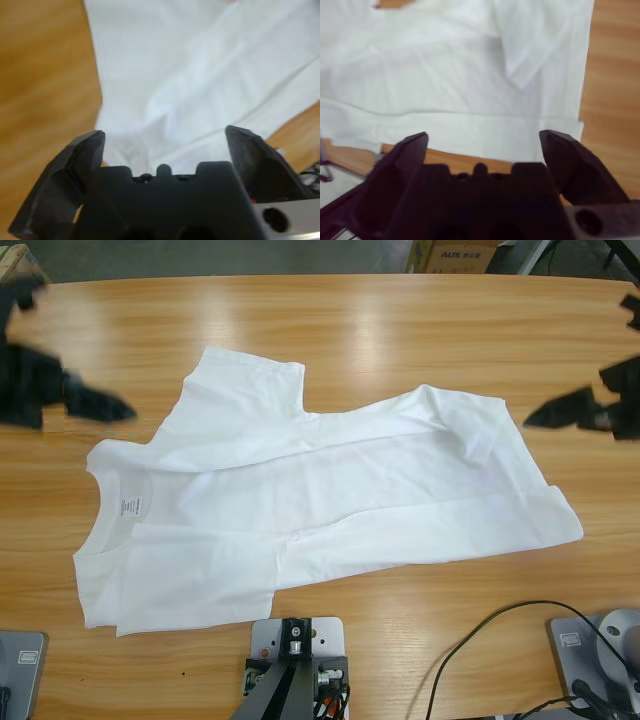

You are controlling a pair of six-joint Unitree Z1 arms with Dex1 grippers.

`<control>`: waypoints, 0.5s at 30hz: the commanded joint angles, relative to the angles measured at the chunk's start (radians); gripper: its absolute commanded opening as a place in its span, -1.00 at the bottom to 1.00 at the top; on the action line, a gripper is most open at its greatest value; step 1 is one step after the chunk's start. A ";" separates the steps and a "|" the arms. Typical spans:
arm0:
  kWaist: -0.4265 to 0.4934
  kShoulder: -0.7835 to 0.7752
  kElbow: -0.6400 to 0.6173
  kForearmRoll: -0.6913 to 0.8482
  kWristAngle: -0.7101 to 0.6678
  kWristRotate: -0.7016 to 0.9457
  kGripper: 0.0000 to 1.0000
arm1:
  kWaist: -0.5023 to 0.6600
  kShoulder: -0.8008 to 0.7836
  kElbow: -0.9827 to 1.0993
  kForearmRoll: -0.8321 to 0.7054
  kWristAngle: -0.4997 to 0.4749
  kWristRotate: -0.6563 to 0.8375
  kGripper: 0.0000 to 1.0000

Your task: Fold clothes

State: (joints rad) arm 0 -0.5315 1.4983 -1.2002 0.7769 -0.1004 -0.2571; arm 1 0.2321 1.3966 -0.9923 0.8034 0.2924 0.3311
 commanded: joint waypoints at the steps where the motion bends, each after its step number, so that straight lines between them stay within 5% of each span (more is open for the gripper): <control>1: 0.282 0.325 -0.165 -0.029 -0.278 0.189 0.79 | -0.169 0.244 -0.094 -0.020 0.095 -0.138 0.71; 7: 0.376 0.590 -0.407 0.029 -0.303 0.107 0.74 | -0.213 0.328 -0.117 -0.077 0.120 -0.164 0.88; 12: 0.387 0.797 -0.764 0.285 -0.342 0.136 0.74 | -0.242 0.373 -0.120 -0.099 0.120 -0.178 0.87; 15: 0.390 0.858 -0.829 0.297 -0.372 0.129 0.99 | -0.248 0.388 -0.120 -0.110 0.122 -0.178 0.87</control>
State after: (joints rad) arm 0 -0.1534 2.1358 -1.8380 0.9625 -0.4074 -0.1335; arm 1 0.0194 1.7070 -1.1123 0.7287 0.3943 0.1683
